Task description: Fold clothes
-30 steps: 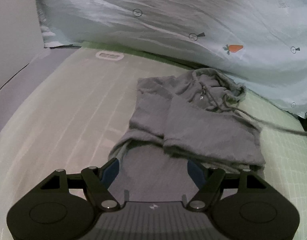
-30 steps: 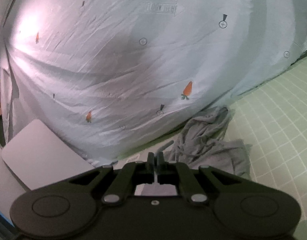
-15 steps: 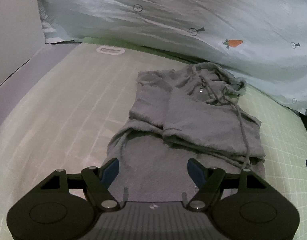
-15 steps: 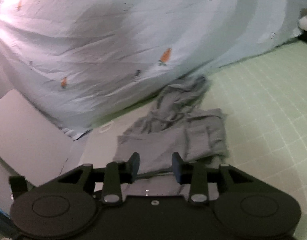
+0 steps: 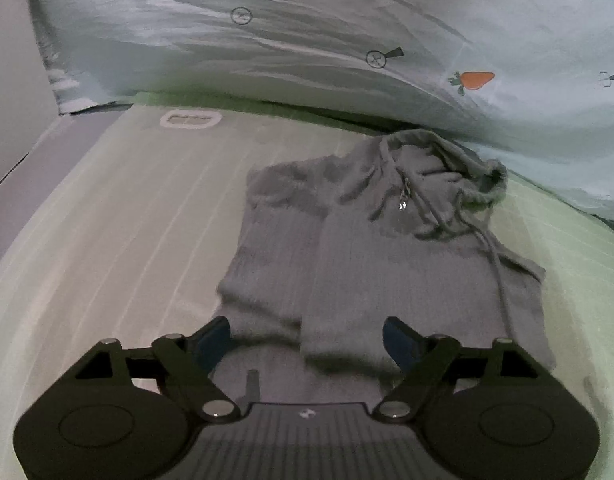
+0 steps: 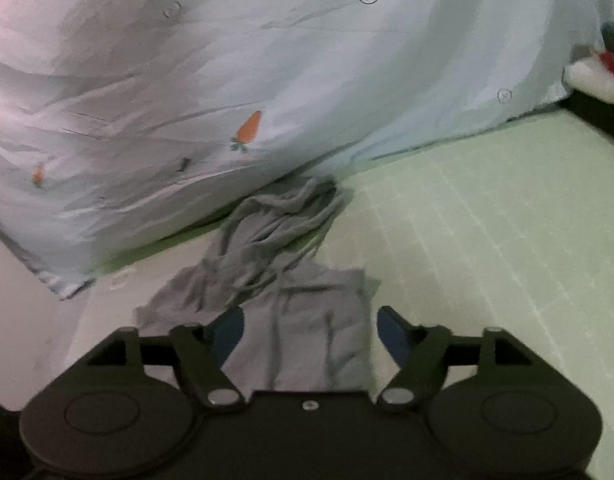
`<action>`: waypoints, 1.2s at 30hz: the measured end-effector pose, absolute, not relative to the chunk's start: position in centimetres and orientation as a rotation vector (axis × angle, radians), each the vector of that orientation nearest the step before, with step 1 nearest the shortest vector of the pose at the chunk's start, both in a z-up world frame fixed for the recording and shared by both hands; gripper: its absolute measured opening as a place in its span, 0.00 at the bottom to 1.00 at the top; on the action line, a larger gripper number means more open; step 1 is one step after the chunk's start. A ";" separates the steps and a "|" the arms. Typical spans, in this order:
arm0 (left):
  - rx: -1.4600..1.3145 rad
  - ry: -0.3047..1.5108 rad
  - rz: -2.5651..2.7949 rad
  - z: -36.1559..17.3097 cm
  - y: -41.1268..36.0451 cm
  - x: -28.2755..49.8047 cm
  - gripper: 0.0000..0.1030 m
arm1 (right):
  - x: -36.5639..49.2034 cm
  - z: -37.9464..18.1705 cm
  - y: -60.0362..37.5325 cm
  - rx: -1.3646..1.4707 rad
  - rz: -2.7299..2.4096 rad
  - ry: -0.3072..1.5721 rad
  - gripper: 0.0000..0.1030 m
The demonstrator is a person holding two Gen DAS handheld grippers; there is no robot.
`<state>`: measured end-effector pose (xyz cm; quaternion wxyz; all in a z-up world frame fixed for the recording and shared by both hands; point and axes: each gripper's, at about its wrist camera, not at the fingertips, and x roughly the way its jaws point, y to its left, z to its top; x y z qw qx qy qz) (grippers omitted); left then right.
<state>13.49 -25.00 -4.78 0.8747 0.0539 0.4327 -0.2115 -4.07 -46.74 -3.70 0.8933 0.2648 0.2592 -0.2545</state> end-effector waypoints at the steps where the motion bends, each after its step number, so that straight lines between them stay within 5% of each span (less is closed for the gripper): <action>1: 0.118 0.904 -0.442 -5.0 -25.7 14.2 0.82 | -3.2 -4.0 -47.3 0.531 -0.536 0.548 0.81; 4: 0.151 0.919 -0.429 -6.0 -27.7 16.9 0.84 | 0.0 -5.5 -49.3 0.495 -0.577 0.600 0.96; 9: 0.217 0.947 -0.390 -8.3 -29.9 20.8 0.88 | 6.0 -8.6 -52.9 0.414 -0.616 0.686 0.94; 19: 0.129 1.026 -0.327 -10.9 -30.1 23.6 1.00 | 14.6 -12.6 -56.0 0.404 -0.490 0.733 0.58; 21: 0.137 1.016 -0.332 -10.9 -30.2 23.4 1.00 | 15.6 -13.0 -55.7 0.379 -0.466 0.744 0.43; 24: 0.141 1.006 -0.339 -10.4 -29.8 22.8 1.00 | 15.8 -12.9 -54.7 0.305 -0.467 0.760 0.05; 36: 0.130 0.973 -0.360 -7.8 -26.9 19.4 1.00 | 5.3 -3.4 -45.4 0.178 -0.452 0.550 0.02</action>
